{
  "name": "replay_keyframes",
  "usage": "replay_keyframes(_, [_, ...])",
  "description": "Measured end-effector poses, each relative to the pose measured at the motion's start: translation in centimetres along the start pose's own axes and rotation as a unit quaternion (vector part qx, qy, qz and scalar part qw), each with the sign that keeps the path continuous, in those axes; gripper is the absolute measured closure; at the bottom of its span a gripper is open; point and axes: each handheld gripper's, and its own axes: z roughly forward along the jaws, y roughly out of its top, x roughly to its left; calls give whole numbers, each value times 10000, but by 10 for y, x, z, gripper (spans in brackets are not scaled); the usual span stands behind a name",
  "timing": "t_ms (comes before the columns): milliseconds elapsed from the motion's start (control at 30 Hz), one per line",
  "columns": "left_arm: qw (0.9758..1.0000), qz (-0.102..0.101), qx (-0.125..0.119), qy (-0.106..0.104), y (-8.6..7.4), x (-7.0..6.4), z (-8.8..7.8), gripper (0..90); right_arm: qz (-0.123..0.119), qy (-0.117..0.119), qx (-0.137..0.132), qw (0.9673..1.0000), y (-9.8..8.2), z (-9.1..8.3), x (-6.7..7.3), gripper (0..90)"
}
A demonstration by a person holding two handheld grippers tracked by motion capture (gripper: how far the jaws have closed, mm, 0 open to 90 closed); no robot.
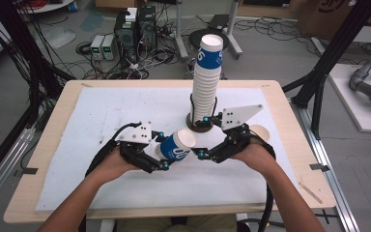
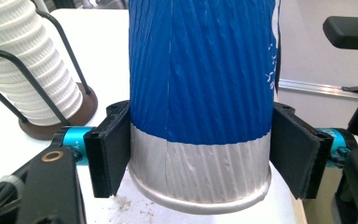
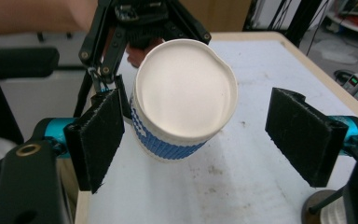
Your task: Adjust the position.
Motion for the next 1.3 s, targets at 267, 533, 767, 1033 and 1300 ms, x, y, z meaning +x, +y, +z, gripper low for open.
replay_keyframes(267, [9996,-3,264,-73,1,1,2,274,-357,271,713,9964,18,13,-5,197])
replay_keyframes(533, [9989,10,449,-155,2,0,5,275,-597,514,1269,9888,27,32,-3,197])
replay_keyframes(767, [9981,37,565,-240,1,-1,9,274,-715,669,1645,9815,25,46,-2,198])
replay_keyframes(1033, [9971,75,674,-350,0,-3,14,272,-754,968,1814,9757,22,51,-2,294])
replay_keyframes(1300, [9989,-45,312,-349,-4,-5,16,203,-716,1064,1823,9748,21,48,-3,297])
